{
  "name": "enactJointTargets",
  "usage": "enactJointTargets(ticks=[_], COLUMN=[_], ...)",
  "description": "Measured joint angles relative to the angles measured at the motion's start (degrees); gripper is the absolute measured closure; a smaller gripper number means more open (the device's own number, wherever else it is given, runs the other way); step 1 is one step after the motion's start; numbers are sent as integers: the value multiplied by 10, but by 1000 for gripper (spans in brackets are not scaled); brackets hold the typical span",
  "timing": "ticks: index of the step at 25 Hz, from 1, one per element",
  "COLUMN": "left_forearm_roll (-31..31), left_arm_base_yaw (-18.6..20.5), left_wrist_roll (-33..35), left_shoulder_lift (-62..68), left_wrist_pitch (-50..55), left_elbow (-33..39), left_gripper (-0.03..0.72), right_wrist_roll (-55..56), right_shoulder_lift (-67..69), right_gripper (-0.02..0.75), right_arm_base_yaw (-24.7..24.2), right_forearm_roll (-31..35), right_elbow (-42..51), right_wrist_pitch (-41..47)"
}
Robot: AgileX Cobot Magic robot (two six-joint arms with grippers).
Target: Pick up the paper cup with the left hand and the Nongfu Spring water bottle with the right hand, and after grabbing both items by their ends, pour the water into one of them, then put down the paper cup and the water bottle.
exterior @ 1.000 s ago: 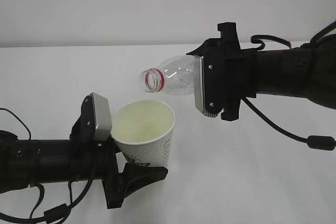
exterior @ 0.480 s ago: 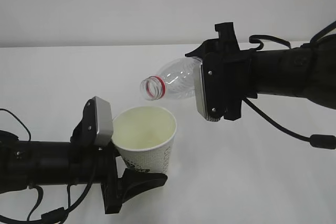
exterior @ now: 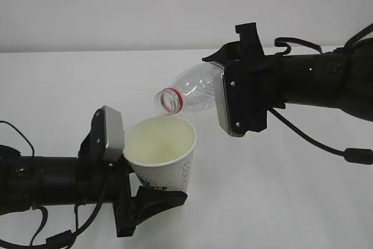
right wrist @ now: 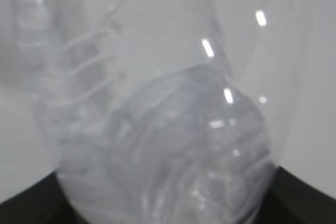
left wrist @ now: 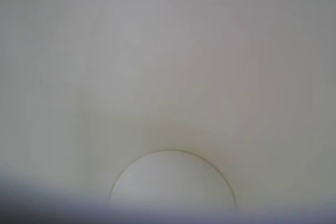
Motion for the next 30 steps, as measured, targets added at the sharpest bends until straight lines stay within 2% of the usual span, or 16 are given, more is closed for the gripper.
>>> enactJointTargets(ticks=[30], left_forearm_roll=[30], left_arm_base_yaw=[0], left_wrist_roll=[0], left_shoulder_lift=[0], left_wrist_pitch=[-6], left_elbow=[0], left_gripper=[164], right_wrist_roll=[-89], right_shoulder_lift=[0], right_gripper=[229], right_arm_base_yaw=[0], right_forearm_roll=[12], right_elbow=[0], right_wrist_pitch=[-20])
